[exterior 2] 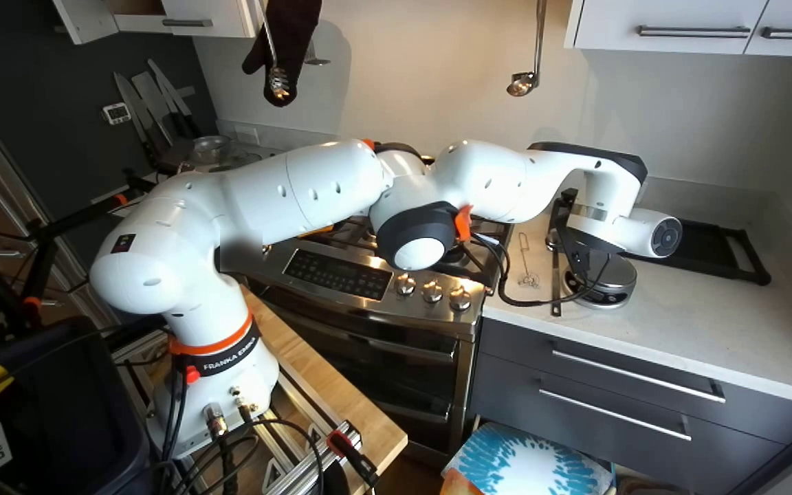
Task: Pick up the silver spoon and put it in the silver pot
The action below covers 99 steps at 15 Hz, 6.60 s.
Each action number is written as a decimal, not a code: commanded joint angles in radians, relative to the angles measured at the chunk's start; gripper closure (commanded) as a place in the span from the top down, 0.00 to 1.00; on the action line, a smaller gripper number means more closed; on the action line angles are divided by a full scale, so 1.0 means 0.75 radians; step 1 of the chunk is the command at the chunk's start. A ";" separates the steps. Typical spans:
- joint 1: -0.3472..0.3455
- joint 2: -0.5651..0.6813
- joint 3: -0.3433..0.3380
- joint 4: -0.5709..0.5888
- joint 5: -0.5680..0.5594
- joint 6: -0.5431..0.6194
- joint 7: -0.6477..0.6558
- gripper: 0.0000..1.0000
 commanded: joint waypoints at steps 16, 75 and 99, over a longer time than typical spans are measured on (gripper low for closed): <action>0.040 -0.001 -0.048 -0.057 -0.025 -0.052 0.115 1.00; 0.262 -1.112 -0.283 -1.122 -0.412 0.109 -0.395 0.02; 0.693 -1.544 -0.453 -1.790 -0.869 0.283 -0.175 0.02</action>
